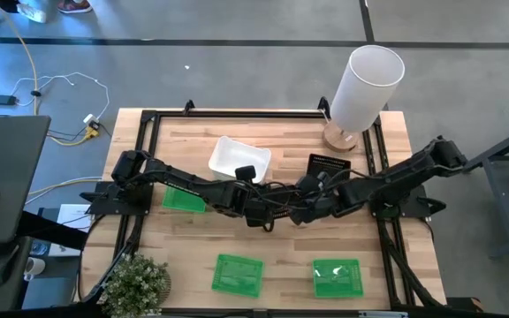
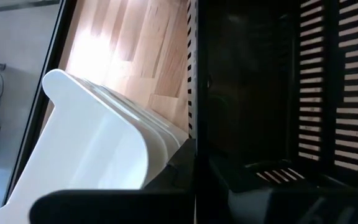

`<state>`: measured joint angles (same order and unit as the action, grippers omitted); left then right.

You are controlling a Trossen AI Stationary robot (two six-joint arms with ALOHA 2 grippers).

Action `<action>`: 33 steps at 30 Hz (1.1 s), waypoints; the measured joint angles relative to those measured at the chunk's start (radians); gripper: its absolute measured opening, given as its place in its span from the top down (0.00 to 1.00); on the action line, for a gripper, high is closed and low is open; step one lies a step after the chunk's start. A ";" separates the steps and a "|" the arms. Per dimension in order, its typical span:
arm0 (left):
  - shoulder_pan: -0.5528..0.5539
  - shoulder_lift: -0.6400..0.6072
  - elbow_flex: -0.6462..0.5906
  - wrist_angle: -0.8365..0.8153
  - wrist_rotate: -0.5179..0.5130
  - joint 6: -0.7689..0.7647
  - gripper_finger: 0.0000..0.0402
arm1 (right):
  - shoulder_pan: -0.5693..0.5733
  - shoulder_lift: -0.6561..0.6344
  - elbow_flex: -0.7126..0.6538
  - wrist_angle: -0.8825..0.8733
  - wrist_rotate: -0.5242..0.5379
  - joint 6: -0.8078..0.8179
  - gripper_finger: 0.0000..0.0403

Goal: Stack baskets by color
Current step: Stack the bottom black bin on top of the other black bins

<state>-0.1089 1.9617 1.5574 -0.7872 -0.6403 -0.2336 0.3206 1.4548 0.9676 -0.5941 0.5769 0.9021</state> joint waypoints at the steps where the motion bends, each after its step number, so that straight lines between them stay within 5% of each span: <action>1: 0.000 0.000 0.000 0.001 0.000 0.000 1.00 | 0.000 0.000 0.000 0.001 0.000 0.010 0.78; 7: 0.002 0.000 0.000 0.009 0.001 0.023 1.00 | 0.000 0.000 0.000 -0.003 0.017 0.063 0.98; 15: 0.024 0.000 0.000 0.025 0.049 0.035 0.97 | -0.001 0.000 0.000 -0.026 0.042 0.122 0.99; 22: 0.047 0.000 0.000 0.033 0.143 0.030 0.81 | -0.001 0.000 0.000 -0.075 0.068 0.179 1.00; 33: 0.039 0.000 0.000 0.061 0.135 0.092 0.65 | -0.025 0.000 0.000 -0.131 0.076 0.198 1.00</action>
<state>-0.0703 1.9617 1.5578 -0.7263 -0.5049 -0.1421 0.2955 1.4548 0.9676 -0.7256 0.6529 1.1000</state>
